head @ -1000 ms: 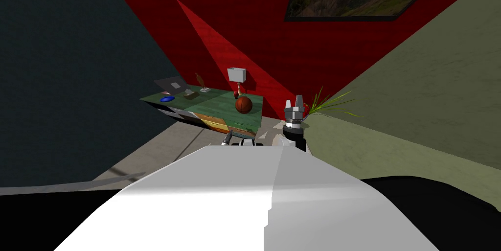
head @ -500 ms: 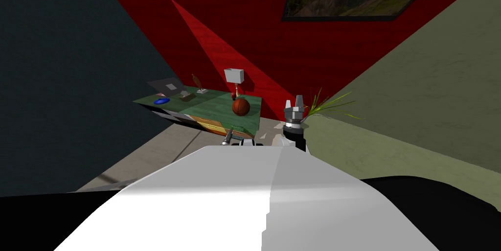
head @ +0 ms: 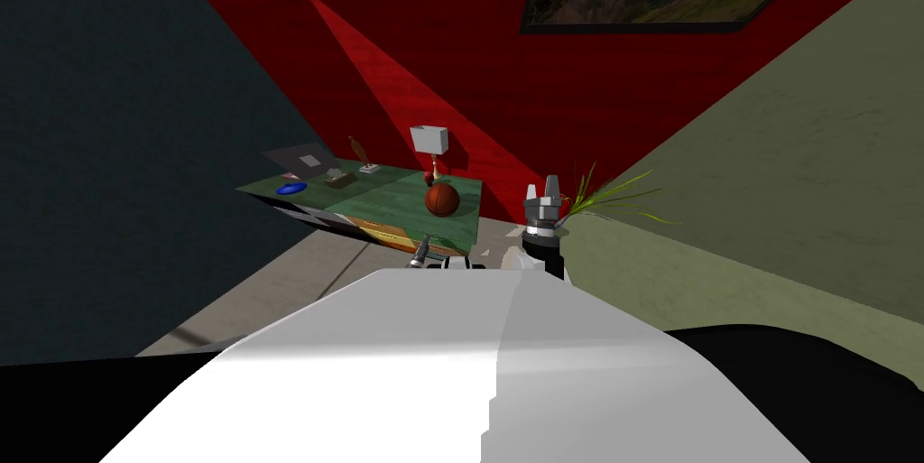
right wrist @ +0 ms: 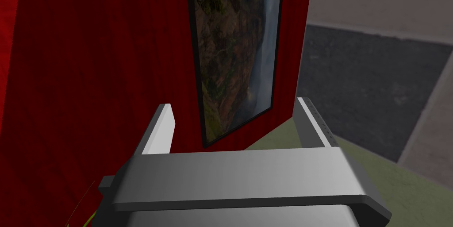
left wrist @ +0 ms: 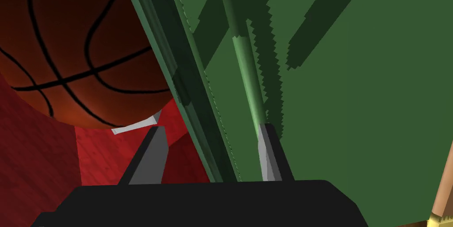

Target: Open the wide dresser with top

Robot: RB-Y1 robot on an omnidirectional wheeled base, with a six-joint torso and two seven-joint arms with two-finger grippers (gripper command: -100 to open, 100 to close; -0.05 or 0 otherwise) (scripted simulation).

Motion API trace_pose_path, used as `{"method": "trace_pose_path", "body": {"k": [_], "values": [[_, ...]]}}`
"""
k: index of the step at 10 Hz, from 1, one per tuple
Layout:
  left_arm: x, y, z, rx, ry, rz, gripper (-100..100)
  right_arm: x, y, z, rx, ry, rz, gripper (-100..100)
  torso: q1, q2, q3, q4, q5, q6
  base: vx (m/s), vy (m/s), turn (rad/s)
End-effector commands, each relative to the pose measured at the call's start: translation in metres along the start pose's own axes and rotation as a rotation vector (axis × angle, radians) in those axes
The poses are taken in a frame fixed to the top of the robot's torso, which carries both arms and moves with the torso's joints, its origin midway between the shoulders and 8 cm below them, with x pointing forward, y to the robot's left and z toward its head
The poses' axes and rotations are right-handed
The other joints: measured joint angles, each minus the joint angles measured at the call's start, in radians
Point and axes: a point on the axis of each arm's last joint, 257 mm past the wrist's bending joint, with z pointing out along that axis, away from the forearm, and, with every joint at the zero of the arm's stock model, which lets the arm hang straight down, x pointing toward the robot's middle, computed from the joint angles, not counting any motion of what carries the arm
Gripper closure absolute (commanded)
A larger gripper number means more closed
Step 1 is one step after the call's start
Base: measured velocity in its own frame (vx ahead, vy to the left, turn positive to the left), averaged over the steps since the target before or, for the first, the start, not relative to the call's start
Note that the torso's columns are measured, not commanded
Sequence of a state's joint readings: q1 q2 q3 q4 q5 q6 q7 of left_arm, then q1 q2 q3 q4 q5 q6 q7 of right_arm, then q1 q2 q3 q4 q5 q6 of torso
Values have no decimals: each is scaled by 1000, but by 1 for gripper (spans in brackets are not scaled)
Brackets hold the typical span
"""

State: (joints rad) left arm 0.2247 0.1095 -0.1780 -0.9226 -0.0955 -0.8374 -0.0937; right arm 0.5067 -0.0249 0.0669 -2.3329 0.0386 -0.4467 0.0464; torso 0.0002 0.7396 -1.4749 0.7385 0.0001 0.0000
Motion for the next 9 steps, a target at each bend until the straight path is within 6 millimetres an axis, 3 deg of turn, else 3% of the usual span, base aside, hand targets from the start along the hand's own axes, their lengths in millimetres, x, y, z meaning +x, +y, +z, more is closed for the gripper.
{"method": "trace_pose_path", "body": {"k": [1, 5, 6, 9], "values": [[-5, -1, 4, -7, -19, 0, 100, 0, 0, 0, 0, 0, 0, 0, 1, 4, 2, 1, 0, 0, -203, 45, -84], [-10, -1, 9, -15, -40, -2, 100, 0, 0, 0, 0, 0, 0, 0, 2, -2, -1, -1, 0, 0, -204, 54, -80], [-17, 0, 6, -12, -42, 15, -100, 0, 0, 0, 0, 0, 0, 0, -1, -9, -5, -2, 0, 0, 61, 7, -20], [-18, 4, 3, -16, -47, 17, -100, 0, 0, 0, 0, 0, 0, 0, -3, -8, -5, -2, -1, 0, 165, -33, -13]]}}
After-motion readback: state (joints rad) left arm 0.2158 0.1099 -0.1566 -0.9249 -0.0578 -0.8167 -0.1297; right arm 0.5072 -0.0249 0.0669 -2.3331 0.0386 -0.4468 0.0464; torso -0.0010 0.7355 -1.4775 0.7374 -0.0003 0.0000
